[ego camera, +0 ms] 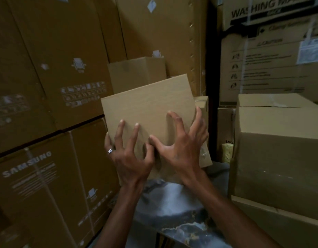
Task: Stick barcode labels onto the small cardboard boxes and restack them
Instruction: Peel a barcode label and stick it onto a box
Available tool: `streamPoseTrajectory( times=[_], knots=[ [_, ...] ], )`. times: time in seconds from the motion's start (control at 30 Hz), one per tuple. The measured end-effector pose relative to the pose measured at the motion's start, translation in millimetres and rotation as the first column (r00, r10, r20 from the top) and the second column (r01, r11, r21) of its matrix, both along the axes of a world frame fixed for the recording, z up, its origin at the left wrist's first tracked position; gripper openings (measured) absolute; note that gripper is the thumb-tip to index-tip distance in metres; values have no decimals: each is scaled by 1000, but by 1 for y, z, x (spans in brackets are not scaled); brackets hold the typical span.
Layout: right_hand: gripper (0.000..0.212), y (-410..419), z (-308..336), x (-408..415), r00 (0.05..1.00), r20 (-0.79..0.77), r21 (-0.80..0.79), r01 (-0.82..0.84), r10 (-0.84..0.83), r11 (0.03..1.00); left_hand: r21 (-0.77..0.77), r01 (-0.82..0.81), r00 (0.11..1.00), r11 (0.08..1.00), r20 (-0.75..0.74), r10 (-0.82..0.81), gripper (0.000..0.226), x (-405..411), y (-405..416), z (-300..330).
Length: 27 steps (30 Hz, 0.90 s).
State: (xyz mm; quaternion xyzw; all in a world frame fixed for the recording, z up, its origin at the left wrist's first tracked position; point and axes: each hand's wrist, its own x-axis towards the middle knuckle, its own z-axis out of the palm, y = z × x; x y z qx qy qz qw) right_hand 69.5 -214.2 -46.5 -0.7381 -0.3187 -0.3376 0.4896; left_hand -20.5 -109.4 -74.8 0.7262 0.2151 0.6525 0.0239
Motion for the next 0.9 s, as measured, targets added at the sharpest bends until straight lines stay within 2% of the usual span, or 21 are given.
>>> streamPoseTrajectory(
  times=[0.27,0.53,0.77,0.9],
  knots=[
    [85,-19,52,15,986,133,116,82,-98,990,156,82,984,984,146,-105,59,30,-3,55],
    [90,-47,101,27,934,271,308,144,-232,940,360,163,936,919,239,-260,58,62,-16,119],
    [93,-78,127,66,898,265,360,245,-350,900,378,225,921,898,219,-323,57,107,-46,155],
    [89,-101,137,89,884,270,427,246,-382,870,370,273,906,888,211,-367,57,135,-68,166]
  ],
)
